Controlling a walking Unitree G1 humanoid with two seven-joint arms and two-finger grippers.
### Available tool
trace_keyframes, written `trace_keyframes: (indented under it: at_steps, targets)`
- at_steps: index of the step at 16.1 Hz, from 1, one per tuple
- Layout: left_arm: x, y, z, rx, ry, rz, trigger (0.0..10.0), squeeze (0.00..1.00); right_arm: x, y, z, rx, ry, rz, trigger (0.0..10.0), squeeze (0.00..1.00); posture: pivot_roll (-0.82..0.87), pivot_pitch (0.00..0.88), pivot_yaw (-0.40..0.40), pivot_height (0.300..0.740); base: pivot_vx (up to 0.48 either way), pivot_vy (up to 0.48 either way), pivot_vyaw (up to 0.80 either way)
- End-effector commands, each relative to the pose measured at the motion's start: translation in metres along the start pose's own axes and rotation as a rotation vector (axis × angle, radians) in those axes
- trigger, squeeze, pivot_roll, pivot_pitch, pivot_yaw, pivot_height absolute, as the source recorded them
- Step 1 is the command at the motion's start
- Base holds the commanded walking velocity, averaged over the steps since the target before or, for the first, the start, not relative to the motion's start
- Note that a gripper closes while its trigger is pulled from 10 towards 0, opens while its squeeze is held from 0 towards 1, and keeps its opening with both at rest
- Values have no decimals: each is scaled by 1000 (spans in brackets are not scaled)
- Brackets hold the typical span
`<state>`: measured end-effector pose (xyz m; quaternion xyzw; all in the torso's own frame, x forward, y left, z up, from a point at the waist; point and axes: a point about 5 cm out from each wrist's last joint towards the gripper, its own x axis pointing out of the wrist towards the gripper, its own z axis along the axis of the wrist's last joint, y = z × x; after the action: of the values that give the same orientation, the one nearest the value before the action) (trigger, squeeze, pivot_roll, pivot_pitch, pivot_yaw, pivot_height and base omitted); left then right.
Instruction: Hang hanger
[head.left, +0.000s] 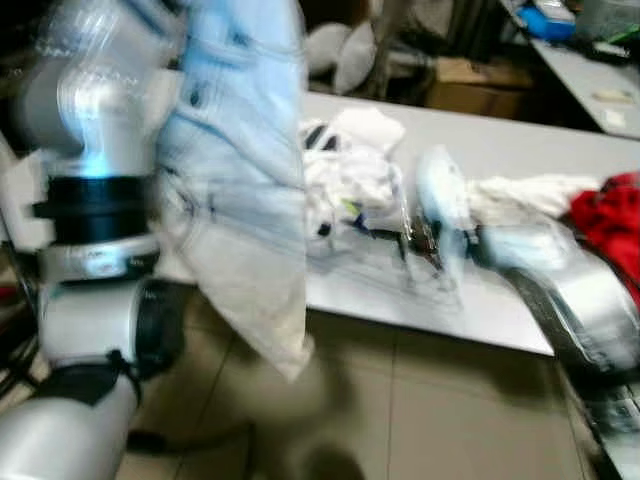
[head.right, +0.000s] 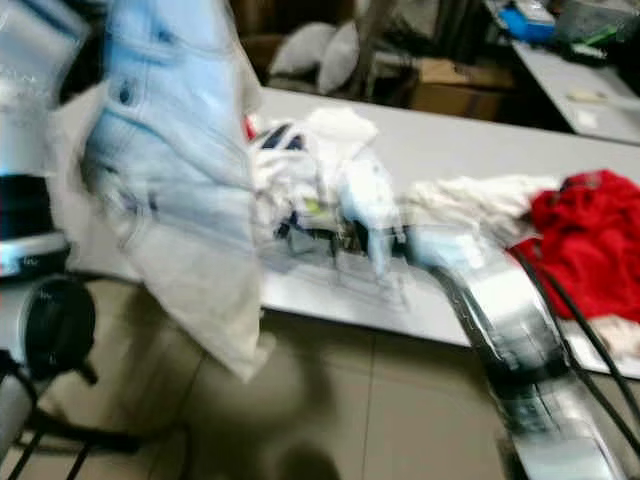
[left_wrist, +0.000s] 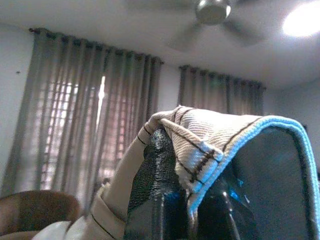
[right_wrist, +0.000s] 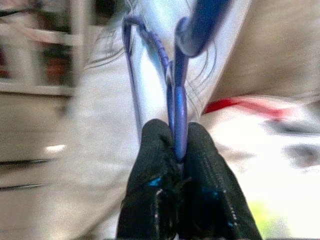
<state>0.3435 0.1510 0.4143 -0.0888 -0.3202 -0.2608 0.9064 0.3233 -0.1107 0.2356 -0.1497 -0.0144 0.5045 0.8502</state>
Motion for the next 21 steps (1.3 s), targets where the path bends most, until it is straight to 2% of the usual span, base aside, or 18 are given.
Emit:
trace_keyframes:
  at_steps: [1, 2, 3, 6, 8, 9, 11, 13, 14, 15, 16, 18, 19, 20, 21]
  targets:
    - [10, -15, 12, -5, -41, -70, 10000, 0, -5, -36, 3, -80, 16, -198, 10000, 0, 48, 0, -23, 740, 390, 0, 0]
    - [6, -6, 11, 27, -26, -34, 10000, 0, -1, -70, 23, -164, 14, -327, 10000, 0, 51, 0, -26, 740, 382, 0, 0]
    - [1, 4, 10, 49, -19, 11, 10000, 0, -3, -89, 39, -241, 27, -423, 10000, 0, 56, 0, -37, 740, 382, 0, 0]
    - [-9, 22, 13, 78, -23, 93, 10000, 0, -8, -116, 63, -320, 9, -609, 10000, 0, 63, 0, -49, 740, 382, 0, 0]
    - [-14, 28, 16, 97, -34, 127, 10000, 0, -9, -126, 77, -390, -28, -696, 10000, 0, 64, 0, -52, 740, 384, 0, 0]
    - [-16, 33, 19, 103, -46, 152, 10000, 0, -8, -127, 89, -418, -97, -729, 10000, 0, 63, 0, -50, 740, 382, 0, 0]
    - [-18, 38, 24, 123, -62, 178, 10000, 0, -8, -127, 101, -467, -156, -762, 10000, 0, 61, 0, -48, 740, 381, 0, 0]
    - [-23, 46, 19, 182, -40, 214, 10000, 0, -8, -126, 110, -487, -240, -803, 10000, 0, 61, 0, -47, 740, 371, 0, 0]
    - [-42, 55, -11, 277, 98, 236, 10000, 0, 7, -117, 86, -415, -200, -662, 10000, 0, 61, 0, -45, 740, 345, 0, 0]
    - [-59, 60, -31, 288, 199, 257, 10000, 0, 15, -108, 69, -368, -178, -561, 10000, 0, 61, 0, -44, 740, 296, 0, 0]
    - [-65, 62, -39, 290, 235, 264, 10000, 0, 17, -105, 62, -348, -172, -528, 10000, 0, 61, 0, -44, 740, 296, 0, 0]
    - [-127, 74, -104, 328, 562, 321, 10000, 0, 29, -77, 9, -293, -98, -317, 10000, 0, 61, 0, -39, 740, 0, 0, 0]
    - [-146, 72, -122, 328, 673, 307, 10000, 0, 29, -69, -4, -275, -83, -266, 10000, 0, 59, 0, -36, 740, 0, 0, 0]
    - [-172, 64, -144, 303, 842, 261, 10000, 0, 25, -58, -21, -219, -77, -206, 10000, 0, 60, 0, -36, 740, 0, 0, 0]
    - [-184, 53, -149, 249, 901, 193, 10000, 0, 14, -50, -27, -185, -91, -135, 10000, 0, 58, 0, -34, 740, 0, 0, 0]
